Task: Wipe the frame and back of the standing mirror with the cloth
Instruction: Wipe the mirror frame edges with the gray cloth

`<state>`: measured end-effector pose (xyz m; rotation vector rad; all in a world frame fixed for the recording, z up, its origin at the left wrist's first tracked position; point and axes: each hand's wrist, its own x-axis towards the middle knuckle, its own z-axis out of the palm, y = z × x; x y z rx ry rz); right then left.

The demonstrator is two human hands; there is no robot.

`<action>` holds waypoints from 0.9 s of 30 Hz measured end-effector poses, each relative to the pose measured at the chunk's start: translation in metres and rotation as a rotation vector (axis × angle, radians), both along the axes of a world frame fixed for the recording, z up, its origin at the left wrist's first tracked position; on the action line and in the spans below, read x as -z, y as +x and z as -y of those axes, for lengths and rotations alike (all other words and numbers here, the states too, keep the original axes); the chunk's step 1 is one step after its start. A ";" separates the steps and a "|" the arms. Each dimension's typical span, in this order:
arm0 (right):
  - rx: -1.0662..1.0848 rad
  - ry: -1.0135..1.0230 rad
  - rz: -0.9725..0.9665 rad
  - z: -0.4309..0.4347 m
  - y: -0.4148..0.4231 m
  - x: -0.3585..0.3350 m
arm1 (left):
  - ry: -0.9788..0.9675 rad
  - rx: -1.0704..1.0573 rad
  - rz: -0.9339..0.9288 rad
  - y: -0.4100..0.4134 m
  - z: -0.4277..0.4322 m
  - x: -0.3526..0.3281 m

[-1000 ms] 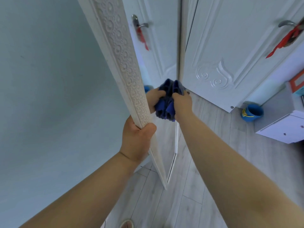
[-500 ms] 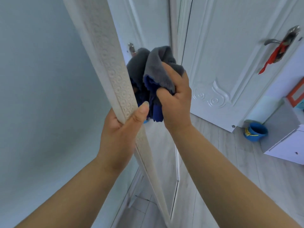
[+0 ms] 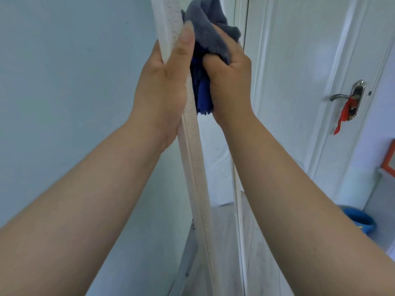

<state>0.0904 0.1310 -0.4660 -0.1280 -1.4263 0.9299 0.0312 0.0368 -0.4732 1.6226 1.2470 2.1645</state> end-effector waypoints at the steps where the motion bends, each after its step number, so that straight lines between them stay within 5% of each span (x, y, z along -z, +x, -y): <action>1: -0.049 0.000 -0.029 0.005 0.002 0.004 | 0.005 -0.018 -0.008 0.001 0.001 0.001; 4: -0.169 0.039 -0.078 0.022 0.008 0.022 | 0.030 -0.062 0.013 0.003 0.001 0.003; 11: -0.009 0.002 0.130 0.039 0.034 0.110 | 0.002 -0.131 0.071 0.006 -0.001 0.005; 16: 0.033 0.247 0.059 0.060 0.042 0.186 | -0.010 -0.102 0.024 0.002 -0.002 0.007; 23: 0.109 0.391 0.039 0.051 0.025 0.092 | -0.039 -0.139 -0.011 0.000 0.002 0.005; 27: -0.010 0.332 0.160 0.049 0.028 0.127 | -0.019 -0.125 -0.005 -0.003 0.001 0.006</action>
